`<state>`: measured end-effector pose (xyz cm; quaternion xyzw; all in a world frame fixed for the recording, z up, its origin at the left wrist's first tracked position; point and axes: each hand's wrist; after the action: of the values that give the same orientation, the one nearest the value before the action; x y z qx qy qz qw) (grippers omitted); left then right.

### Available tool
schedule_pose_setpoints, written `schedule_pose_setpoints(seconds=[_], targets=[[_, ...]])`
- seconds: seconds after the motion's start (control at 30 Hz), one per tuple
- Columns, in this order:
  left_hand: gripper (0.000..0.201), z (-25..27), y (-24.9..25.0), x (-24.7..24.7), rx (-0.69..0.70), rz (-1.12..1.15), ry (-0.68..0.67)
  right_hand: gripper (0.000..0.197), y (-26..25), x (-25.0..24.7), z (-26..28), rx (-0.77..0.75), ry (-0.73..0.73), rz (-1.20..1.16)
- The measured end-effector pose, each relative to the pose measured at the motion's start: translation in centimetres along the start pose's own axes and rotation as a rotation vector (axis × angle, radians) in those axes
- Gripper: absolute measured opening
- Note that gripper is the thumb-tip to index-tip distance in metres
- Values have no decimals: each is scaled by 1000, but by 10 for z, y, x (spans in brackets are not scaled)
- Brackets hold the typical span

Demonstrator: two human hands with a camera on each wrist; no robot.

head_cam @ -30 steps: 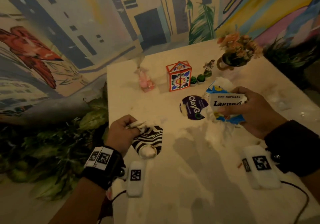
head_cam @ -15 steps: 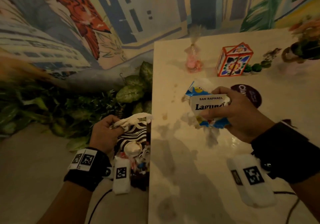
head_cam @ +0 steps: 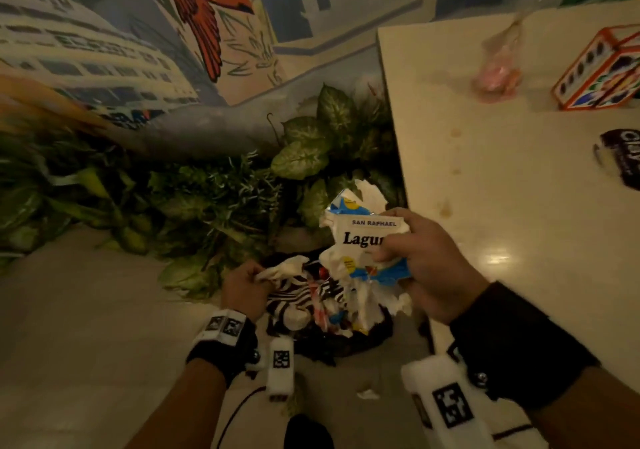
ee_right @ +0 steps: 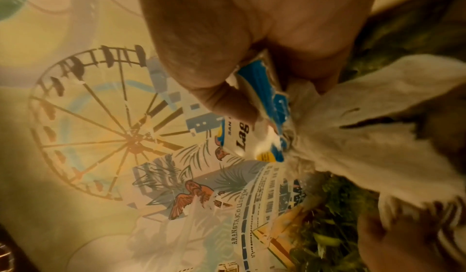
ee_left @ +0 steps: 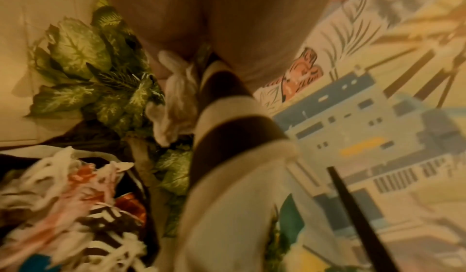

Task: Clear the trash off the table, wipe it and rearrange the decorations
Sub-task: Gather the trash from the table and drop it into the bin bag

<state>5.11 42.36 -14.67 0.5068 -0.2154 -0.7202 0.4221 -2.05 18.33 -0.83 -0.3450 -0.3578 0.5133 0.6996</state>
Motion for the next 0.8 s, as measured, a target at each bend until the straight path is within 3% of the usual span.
schedule_pose_setpoints(seconds=[0.13,0.23,0.33,0.47,0.6,0.7,0.8], targets=[[17,-35,-36,16,-5,-168,-109,35,62,64,-51,104,145,-99],[13,-60,-68,37,11,-241,-159,39,124,86,-95,251,302,-169],[9,-85,-100,60,-67,-276,-189,42,190,85,-134,363,452,-129],[7,-115,-136,94,-94,-245,-183,40,259,60,-168,433,562,117],[29,-142,-169,130,-102,-157,-206,35,299,36,-191,454,441,465],[52,-156,-193,156,-23,-308,-307,32,325,27,-214,479,302,661],[48,-161,-214,177,26,-399,-365,31,346,23,-237,505,229,697]])
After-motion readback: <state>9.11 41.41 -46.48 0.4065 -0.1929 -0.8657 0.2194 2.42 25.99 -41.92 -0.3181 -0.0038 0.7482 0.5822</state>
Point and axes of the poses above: each hand's wrist, its own z-axis away from the middle knuckle, its own x-axis out of the palm, y = z × x, and after that the axes turned 10 degrees about z, right-handed
